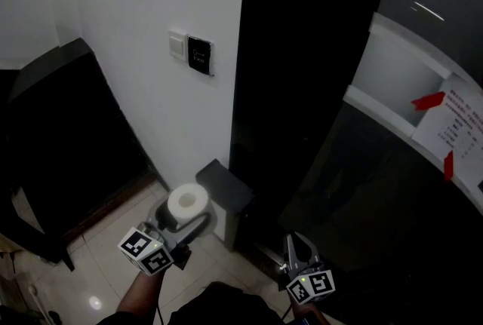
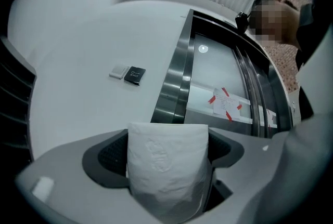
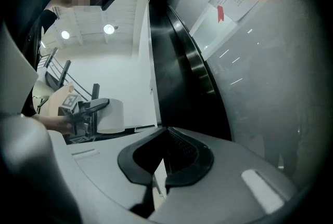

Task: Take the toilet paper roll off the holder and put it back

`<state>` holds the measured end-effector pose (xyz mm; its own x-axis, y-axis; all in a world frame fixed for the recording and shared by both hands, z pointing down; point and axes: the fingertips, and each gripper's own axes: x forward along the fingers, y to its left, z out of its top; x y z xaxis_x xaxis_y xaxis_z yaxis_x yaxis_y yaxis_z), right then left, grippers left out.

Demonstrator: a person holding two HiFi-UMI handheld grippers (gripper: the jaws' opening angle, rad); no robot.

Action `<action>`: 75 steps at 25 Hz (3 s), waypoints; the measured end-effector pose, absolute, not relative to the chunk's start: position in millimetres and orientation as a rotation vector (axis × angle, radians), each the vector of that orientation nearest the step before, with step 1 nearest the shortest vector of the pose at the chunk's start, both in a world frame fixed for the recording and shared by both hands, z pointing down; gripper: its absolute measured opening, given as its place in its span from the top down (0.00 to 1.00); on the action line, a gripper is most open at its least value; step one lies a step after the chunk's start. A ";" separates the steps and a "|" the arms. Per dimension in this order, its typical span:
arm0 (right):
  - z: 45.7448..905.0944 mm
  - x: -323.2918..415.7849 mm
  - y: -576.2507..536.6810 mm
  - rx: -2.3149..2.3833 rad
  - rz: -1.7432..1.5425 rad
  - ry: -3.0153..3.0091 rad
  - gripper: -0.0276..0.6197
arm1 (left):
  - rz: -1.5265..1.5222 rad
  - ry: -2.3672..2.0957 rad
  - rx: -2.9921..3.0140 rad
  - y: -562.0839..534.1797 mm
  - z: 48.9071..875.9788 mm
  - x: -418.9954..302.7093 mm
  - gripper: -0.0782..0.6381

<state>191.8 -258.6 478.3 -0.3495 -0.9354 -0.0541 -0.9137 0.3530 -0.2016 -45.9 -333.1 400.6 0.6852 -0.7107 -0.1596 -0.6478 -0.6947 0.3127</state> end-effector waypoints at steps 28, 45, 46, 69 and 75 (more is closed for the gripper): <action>474.7 238.1 -281.1 -1.795 -0.166 2.356 0.94 | -0.246 -1.162 2.833 -426.3 394.5 35.2 0.27; 478.2 249.8 -282.9 -1.824 -0.177 2.342 0.94 | -0.185 -1.241 2.909 -430.3 406.3 46.5 0.27; 478.5 249.7 -282.5 -1.823 -0.178 2.342 0.94 | -0.182 -1.243 2.916 -429.9 405.6 46.8 0.27; 478.2 226.3 -271.5 -1.704 -0.205 2.439 0.94 | -0.260 -1.451 2.789 -369.0 404.8 -24.4 0.31; 481.9 219.4 -262.2 -1.652 -0.235 2.468 0.94 | -0.218 -1.491 2.709 -334.9 426.7 -30.0 0.64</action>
